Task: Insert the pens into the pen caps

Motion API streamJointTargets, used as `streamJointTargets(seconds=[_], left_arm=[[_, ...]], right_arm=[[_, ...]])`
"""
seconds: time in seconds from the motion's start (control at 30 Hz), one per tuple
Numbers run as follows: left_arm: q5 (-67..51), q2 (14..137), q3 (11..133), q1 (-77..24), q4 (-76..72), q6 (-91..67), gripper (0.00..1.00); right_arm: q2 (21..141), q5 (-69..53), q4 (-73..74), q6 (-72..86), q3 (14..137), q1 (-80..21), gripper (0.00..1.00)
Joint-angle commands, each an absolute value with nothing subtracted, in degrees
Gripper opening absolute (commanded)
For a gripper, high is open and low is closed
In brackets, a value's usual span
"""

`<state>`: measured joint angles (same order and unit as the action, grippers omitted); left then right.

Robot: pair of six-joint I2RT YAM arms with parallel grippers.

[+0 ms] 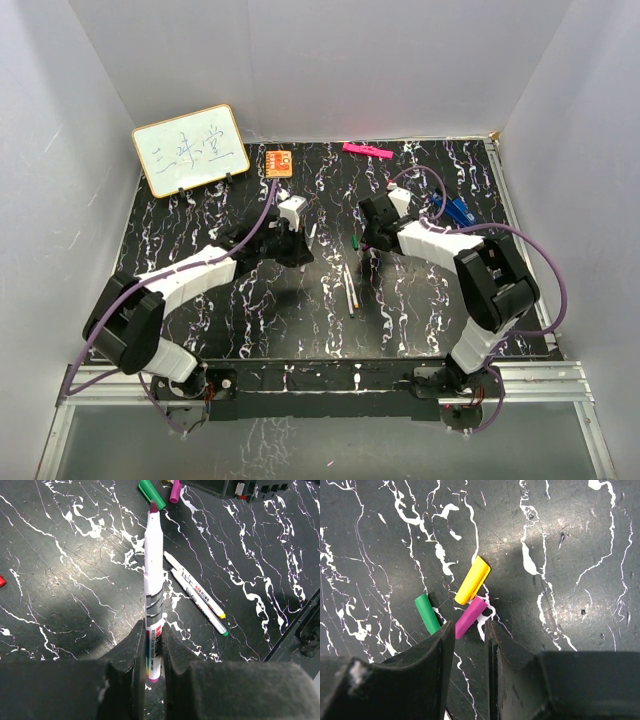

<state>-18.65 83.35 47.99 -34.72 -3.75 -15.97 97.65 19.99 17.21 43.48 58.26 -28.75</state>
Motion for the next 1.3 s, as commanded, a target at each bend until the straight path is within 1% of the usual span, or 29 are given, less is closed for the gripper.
streamJointTargets(seconds=[0.0,0.97,1.27], left_arm=[[-20.0,84.4,50.2,-34.8,-3.5,-15.2,0.00],[-19.7,84.9,50.1,-34.8,-3.8,-15.5,0.00],[-19.0,84.5,50.3,-34.8,-3.8,-15.5,0.00]], right_arm=[[98.2,21.2,17.5,44.1,61.2,-28.6,0.29],[105.1,23.0,19.5,42.8,63.7,-28.6,0.26],[105.1,21.2,20.0,42.7,62.6,-28.7,0.14]])
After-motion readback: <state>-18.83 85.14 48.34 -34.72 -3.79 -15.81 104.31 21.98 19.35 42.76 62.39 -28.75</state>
